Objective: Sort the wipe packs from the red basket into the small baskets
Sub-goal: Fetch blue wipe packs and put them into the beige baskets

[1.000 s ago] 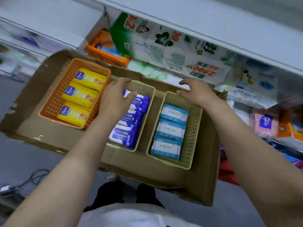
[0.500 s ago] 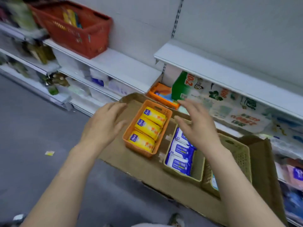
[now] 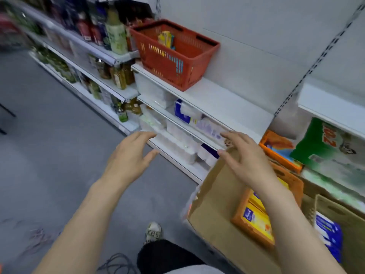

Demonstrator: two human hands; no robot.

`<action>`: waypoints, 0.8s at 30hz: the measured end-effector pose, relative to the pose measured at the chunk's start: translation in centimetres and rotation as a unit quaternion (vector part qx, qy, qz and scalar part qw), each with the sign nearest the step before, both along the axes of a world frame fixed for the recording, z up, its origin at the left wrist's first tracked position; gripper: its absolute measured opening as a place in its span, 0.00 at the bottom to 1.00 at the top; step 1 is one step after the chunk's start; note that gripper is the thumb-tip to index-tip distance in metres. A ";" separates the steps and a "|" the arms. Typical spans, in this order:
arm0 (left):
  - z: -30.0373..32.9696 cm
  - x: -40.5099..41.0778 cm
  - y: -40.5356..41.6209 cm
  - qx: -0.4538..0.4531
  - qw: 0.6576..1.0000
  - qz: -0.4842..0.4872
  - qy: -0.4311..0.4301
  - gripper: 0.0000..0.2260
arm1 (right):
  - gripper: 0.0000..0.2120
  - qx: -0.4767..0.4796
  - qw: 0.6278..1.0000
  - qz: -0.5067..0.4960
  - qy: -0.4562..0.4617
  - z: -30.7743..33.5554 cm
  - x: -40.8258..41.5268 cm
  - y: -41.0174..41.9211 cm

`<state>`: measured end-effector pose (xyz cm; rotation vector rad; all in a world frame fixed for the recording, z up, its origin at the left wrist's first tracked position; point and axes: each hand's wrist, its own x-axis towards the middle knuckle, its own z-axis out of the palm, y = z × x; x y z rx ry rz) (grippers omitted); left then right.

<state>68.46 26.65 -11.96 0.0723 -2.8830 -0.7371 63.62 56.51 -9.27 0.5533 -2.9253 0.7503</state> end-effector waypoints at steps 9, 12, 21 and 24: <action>5.7 -16.0 -13.9 -0.073 0.997 -0.001 -0.004 0.20 | 0.21 -0.080 0.997 -0.005 0.013 2.9 -16.9 -15.5; 5.5 -21.7 -16.7 -0.056 0.998 -0.024 0.006 0.20 | 0.21 -0.071 0.997 -0.021 0.015 3.7 -21.3 -18.6; 3.7 -43.0 -22.9 -0.007 0.989 -0.138 0.047 0.22 | 0.22 -0.064 0.987 -0.139 0.053 4.0 -34.9 -25.7; 4.5 -49.1 -24.1 0.012 0.982 -0.181 0.054 0.21 | 0.22 -0.049 0.981 -0.181 0.041 4.4 -39.4 -28.0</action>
